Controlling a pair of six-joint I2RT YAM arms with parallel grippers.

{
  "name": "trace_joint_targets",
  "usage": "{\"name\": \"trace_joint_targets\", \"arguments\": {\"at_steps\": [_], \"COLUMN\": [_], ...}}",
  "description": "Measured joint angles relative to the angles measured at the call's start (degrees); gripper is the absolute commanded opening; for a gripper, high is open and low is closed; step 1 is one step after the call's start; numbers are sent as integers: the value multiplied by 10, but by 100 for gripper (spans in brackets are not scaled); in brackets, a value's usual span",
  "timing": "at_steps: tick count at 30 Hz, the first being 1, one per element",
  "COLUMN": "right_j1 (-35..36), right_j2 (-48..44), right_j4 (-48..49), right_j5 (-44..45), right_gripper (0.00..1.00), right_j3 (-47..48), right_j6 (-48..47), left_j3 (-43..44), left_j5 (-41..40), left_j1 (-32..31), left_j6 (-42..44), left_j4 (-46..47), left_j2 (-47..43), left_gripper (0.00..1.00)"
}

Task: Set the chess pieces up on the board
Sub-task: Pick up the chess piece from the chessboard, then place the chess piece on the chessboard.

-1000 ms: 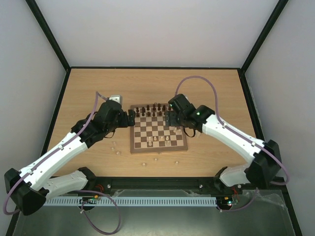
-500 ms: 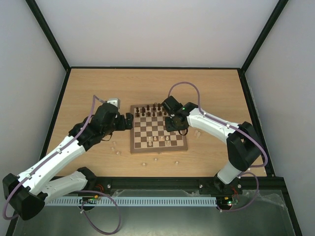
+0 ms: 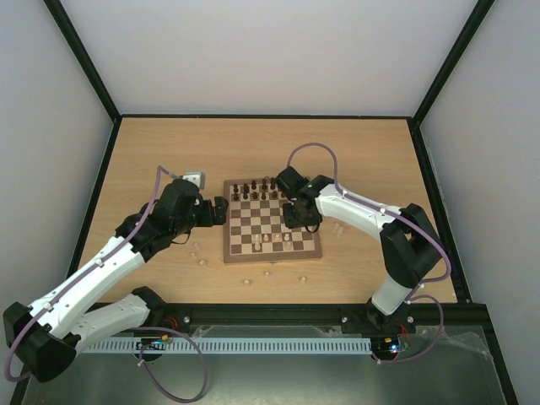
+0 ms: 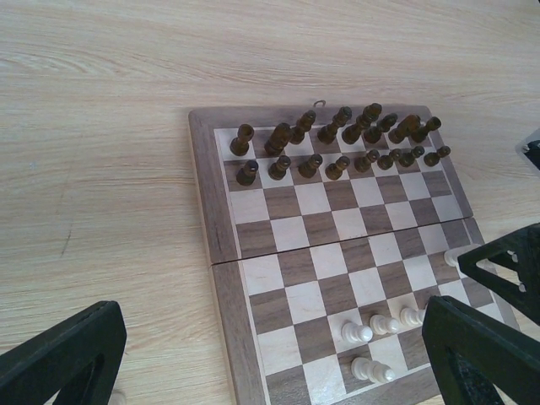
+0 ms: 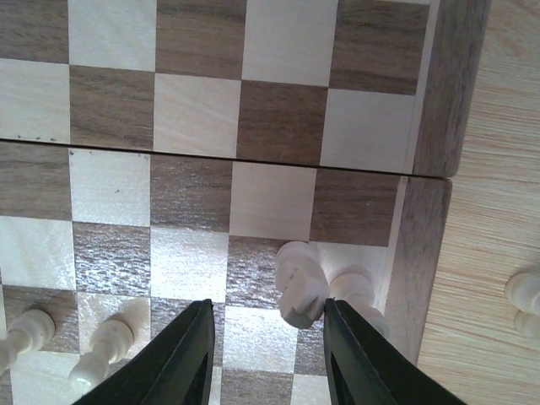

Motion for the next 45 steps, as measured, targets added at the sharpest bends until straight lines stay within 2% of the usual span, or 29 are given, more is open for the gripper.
{"name": "trace_joint_targets", "arguments": {"at_steps": [8, 14, 16, 19, 27, 33, 38, 45], "right_j1": [0, 0, 0, 0, 13, 46, 71, 86], "right_j2": [21, 34, 37, 39, 26, -33, -70, -73], "right_j4": [-1, -1, -1, -1, -12, -34, -39, -48], "right_j5": [3, 6, 7, 10, 17, 21, 22, 22], "right_gripper": [27, 14, 7, 3, 3, 3, 3, 4], "right_j3": [11, 15, 15, 17, 18, 12, -20, -58], "right_j6": [-3, -5, -5, -9, -10, 4, 27, 52], "left_j3": [0, 0, 0, 0, -1, -1, -1, -1], "left_j5": [4, 11, 13, 16, 17, 19, 20, 23], "left_j1": [7, 13, 14, 16, 18, 20, 20, 21], "left_j6": [2, 2, 2, 3, 4, 4, 4, 4], "left_j4": [2, 3, 3, 3, 3, 4, 4, 4], "left_j2": [-1, -1, -1, -1, 2, 8, 8, 9], "left_gripper": [99, 99, 99, 99, 99, 99, 99, 99]}}
